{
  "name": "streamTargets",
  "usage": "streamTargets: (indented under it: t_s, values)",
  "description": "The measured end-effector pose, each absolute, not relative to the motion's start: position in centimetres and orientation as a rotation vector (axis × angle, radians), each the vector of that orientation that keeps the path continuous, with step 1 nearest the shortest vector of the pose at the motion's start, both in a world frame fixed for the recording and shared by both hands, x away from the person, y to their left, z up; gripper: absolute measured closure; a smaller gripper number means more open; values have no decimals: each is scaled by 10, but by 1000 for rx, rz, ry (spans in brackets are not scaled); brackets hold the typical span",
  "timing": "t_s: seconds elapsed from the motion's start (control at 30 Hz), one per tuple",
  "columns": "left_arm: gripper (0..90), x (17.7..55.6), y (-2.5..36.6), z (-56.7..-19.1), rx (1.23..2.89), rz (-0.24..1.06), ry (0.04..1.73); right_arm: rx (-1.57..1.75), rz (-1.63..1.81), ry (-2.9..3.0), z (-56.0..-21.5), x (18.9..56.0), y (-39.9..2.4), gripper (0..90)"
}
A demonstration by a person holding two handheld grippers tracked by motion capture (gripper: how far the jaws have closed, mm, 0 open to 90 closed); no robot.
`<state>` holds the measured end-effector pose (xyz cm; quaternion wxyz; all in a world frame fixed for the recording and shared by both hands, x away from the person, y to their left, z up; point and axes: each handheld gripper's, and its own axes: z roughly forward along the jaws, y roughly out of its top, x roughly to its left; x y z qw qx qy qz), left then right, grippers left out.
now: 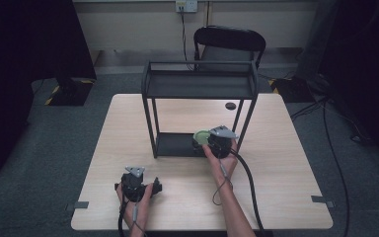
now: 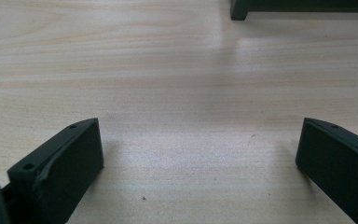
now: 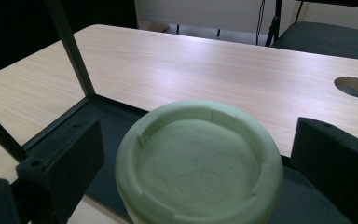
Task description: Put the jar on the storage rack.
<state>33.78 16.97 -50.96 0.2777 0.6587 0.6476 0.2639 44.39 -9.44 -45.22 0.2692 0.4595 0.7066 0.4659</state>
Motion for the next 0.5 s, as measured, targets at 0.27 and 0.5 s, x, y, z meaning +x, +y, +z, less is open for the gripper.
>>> streamTargets:
  t_s: [0.27,0.5]
  values:
    - [2,338,170,-510,1769,709,1738,1225,1264,1874,-445,433,-98,10]
    - [2,338,170,-510,1769,709,1739,1239,1277,1850,-439,426,-107,9]
